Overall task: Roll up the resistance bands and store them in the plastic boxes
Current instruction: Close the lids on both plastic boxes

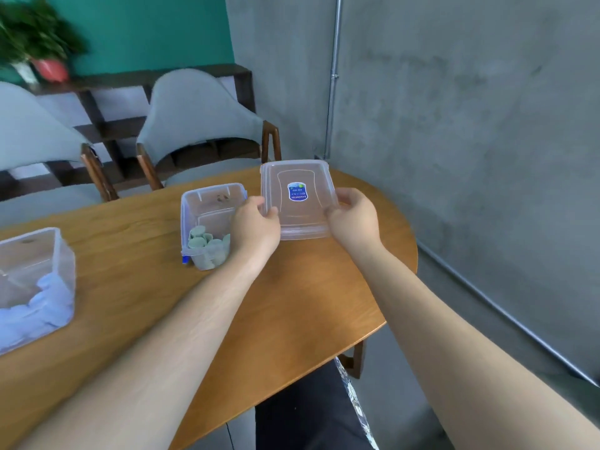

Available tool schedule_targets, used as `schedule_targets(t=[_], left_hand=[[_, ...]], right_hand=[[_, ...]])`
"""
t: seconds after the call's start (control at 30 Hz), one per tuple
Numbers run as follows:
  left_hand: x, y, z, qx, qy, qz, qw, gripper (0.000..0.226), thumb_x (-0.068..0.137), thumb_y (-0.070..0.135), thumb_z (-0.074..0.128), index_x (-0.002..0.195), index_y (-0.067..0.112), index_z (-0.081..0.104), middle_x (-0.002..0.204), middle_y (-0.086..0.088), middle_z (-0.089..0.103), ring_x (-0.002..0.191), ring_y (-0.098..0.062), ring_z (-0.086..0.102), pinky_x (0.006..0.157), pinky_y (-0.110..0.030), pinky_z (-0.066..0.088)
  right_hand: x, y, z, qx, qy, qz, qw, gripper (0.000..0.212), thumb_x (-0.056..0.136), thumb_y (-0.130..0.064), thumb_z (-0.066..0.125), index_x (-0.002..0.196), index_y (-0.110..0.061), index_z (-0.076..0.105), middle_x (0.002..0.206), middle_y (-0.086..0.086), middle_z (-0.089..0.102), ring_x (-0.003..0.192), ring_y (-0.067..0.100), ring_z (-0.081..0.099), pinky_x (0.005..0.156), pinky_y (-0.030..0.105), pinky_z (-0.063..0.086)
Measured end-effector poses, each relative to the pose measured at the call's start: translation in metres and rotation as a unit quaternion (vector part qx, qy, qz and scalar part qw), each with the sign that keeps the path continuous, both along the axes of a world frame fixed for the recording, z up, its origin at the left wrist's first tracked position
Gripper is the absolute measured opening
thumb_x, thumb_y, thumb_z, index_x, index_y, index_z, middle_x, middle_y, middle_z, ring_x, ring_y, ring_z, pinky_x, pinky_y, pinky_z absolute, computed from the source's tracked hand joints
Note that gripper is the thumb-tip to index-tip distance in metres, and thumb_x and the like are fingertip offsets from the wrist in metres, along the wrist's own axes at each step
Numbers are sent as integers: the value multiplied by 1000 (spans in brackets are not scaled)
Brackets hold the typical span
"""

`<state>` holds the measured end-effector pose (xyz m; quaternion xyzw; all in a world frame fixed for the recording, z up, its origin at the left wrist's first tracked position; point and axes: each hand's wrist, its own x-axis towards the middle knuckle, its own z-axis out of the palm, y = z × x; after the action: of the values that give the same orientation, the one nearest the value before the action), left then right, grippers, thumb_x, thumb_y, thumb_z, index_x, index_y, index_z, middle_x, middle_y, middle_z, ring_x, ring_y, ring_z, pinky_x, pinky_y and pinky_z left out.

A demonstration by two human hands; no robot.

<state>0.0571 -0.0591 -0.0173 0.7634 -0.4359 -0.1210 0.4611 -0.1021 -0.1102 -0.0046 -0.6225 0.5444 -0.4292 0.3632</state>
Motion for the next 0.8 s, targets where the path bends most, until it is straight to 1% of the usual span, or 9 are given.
schedule_targets(t=[0.07,0.1,0.2,0.27,0.33,0.4,0.47,0.6,0.8], left_hand=[[28,13,7,-5,16,40,999,36,100,28,56,132,12,59,126,-3,62,112,-21,59,86,-30,45],[43,20,9,-3,20,57,998,37,100,28,57,133,12,59,127,-3,63,112,-21,59,85,-28,43],[81,43,9,5,21,91,996,35,100,27,58,129,9,62,121,-4,64,106,-20,59,82,-26,41],[97,53,6,19,26,105,994,37,101,27,57,132,8,60,126,-4,62,110,-19,57,86,-28,43],[110,59,1,25,40,108,993,41,101,28,57,137,8,57,138,-6,58,124,-23,55,100,-32,46],[118,60,-4,25,63,104,992,42,100,28,58,138,9,57,141,-7,57,128,-24,54,108,-37,44],[121,60,-7,27,82,99,991,42,100,27,58,138,9,57,141,-6,57,127,-23,54,107,-36,44],[122,57,-9,22,98,97,990,41,99,27,60,137,11,58,139,-4,58,124,-21,56,102,-33,47],[125,57,-12,20,113,100,988,40,98,27,62,136,14,60,137,-2,60,122,-20,57,104,-39,49]], right_hand=[[27,0,7,-2,7,40,999,34,91,-18,61,125,-17,62,113,-7,66,88,6,60,57,6,38],[41,0,9,-4,14,61,998,34,90,-17,62,124,-16,63,114,-6,66,93,8,61,62,8,41],[83,3,9,5,21,128,992,37,88,-15,65,124,-13,63,119,-3,65,107,13,61,87,24,50],[102,5,7,30,23,160,986,43,87,-13,67,129,-11,60,126,-2,62,112,14,59,95,30,51],[116,5,3,56,22,180,982,49,86,-13,69,133,-13,58,131,0,62,113,15,59,92,28,51],[123,4,0,69,28,187,979,51,86,-12,70,135,-13,57,133,1,61,116,16,59,92,27,49],[125,3,-3,78,35,185,979,53,86,-12,70,136,-13,55,135,2,60,120,17,58,95,29,50],[123,2,-7,95,32,179,979,55,84,-13,71,137,-13,55,133,1,60,113,18,61,82,27,53],[123,4,-12,101,31,172,979,54,86,-17,71,137,-14,55,132,0,61,114,19,61,98,38,54]])
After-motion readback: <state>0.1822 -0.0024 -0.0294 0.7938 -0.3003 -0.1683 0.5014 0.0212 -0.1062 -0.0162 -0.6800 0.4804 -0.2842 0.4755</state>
